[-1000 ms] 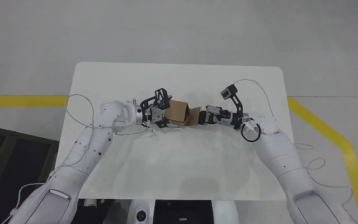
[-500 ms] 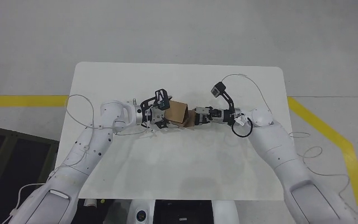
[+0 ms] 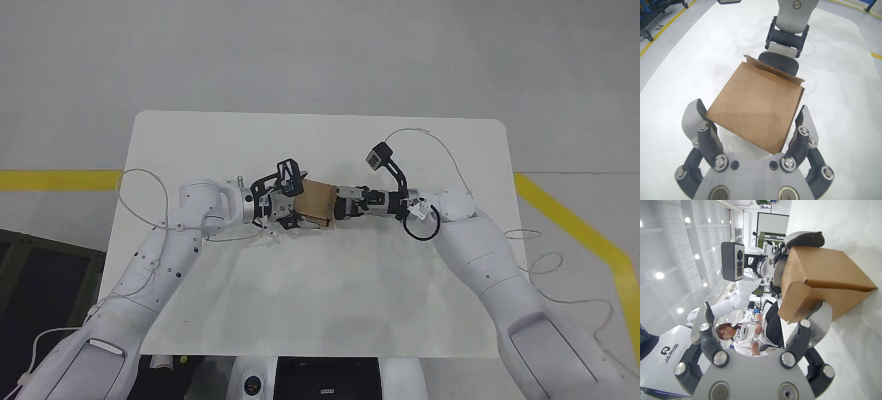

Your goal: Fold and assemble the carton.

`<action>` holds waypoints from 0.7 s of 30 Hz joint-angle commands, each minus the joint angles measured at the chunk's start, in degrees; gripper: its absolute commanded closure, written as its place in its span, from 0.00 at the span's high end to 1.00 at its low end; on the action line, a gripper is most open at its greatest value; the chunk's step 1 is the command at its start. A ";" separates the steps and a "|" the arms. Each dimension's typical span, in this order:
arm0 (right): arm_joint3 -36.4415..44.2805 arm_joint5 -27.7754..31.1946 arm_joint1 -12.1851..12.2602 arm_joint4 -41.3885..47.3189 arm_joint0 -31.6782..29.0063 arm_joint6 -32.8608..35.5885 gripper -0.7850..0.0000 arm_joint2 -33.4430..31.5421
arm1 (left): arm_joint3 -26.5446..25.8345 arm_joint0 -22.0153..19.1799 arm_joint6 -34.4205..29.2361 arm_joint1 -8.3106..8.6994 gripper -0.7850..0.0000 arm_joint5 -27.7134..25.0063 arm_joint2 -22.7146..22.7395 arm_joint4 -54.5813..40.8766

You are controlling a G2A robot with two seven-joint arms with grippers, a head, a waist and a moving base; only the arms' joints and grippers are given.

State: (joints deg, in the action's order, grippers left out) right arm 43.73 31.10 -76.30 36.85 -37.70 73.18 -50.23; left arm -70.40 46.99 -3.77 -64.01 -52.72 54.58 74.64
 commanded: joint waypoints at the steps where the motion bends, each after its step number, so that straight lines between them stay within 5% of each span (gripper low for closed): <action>1: -0.38 0.26 -0.11 -0.64 0.26 -0.25 1.00 0.14 | 0.08 -0.04 0.04 0.00 1.00 -0.02 0.01 0.13; 13: -2.13 1.17 -0.44 -4.31 0.52 -2.70 0.89 0.16 | 0.26 -0.04 0.50 0.02 1.00 -0.13 0.02 0.89; 21: -2.87 0.19 -0.43 -7.29 0.37 -4.16 0.49 0.21 | 0.28 -0.01 0.60 0.02 1.00 -0.11 0.05 1.14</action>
State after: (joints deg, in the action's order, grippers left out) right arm 40.95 31.46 -76.75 29.91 -37.36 69.19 -50.01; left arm -70.11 46.96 -3.20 -63.99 -52.83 54.62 75.77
